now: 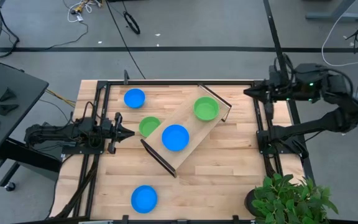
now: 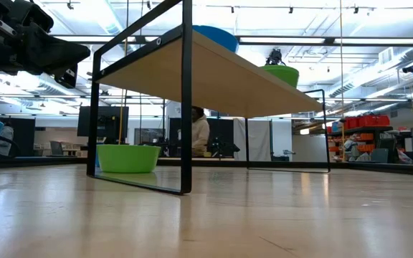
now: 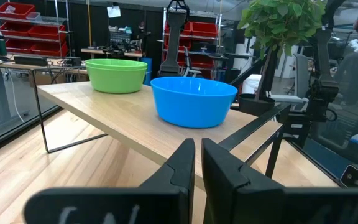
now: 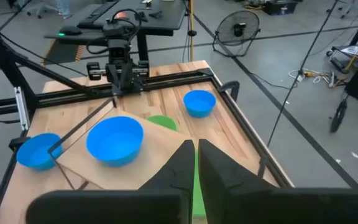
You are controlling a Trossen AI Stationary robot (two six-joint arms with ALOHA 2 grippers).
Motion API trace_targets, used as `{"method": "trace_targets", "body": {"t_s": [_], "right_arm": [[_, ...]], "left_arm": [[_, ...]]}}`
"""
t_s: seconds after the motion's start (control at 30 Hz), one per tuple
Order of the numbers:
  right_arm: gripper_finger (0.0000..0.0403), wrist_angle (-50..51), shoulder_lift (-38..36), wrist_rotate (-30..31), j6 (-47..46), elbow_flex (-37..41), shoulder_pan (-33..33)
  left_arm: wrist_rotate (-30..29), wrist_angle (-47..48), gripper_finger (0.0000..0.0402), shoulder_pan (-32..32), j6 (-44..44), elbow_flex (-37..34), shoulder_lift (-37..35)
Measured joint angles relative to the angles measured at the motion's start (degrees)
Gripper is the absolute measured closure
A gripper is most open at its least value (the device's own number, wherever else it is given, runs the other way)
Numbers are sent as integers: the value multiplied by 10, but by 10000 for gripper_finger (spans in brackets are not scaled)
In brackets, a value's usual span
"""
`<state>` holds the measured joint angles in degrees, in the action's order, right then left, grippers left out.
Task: Pick & Place Mini bowls
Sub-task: Stack the bottom blue bowl on top of the blue bowl on the shelf
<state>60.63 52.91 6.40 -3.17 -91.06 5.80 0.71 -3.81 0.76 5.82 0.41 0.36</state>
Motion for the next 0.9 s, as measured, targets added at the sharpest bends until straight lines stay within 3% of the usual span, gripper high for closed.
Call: {"method": "trace_targets", "body": {"t_s": [0.67, 0.9], "right_arm": [[378, 213, 29, 0, -8, -212, 0], [379, 276, 44, -43, 8, -280, 0]], "left_arm": [[0, 0, 369, 0, 0, 0, 0], [0, 0, 369, 0, 0, 0, 0]]}}
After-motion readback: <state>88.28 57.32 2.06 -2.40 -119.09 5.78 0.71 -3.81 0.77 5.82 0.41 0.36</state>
